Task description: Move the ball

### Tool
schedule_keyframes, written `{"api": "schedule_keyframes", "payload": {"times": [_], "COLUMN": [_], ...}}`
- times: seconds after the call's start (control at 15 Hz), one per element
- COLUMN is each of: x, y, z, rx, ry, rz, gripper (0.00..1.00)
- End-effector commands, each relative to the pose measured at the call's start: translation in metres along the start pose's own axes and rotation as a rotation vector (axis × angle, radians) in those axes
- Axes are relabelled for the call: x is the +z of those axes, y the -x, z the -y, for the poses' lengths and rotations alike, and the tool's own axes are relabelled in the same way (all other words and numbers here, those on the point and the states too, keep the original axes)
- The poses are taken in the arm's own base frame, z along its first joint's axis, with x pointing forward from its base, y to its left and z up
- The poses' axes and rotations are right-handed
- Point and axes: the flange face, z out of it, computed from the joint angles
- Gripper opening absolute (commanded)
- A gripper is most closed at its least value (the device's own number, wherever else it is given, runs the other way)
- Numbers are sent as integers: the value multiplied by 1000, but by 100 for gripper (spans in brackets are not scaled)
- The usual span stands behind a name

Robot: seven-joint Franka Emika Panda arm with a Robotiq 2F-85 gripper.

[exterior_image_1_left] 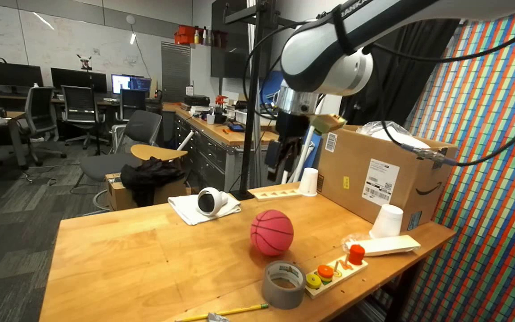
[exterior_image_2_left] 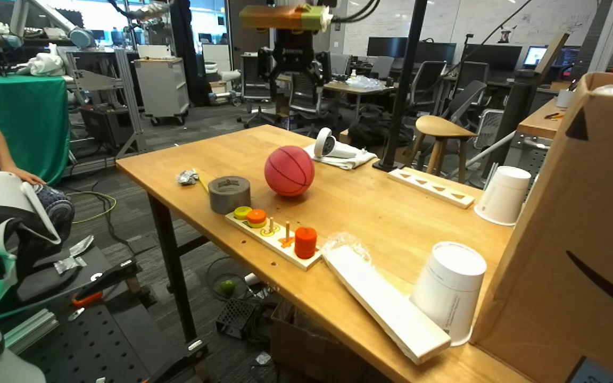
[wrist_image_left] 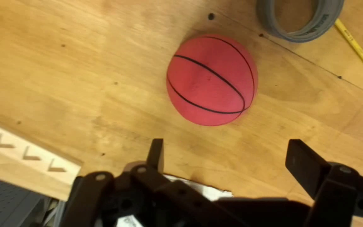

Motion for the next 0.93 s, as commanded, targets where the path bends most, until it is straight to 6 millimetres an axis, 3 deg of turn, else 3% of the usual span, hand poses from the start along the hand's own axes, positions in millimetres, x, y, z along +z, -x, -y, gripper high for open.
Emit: {"api": "schedule_keyframes", "payload": {"times": [0.0, 0.33, 0.67, 0.87], "x": [-46, -17, 16, 31], "y": [40, 54, 35, 27], "z": [6, 57, 115, 133], "rx": [-42, -98, -148, -171], "ry": [129, 43, -39, -78], "rz": [-43, -50, -60, -38], "gripper": [100, 100, 100, 100]}}
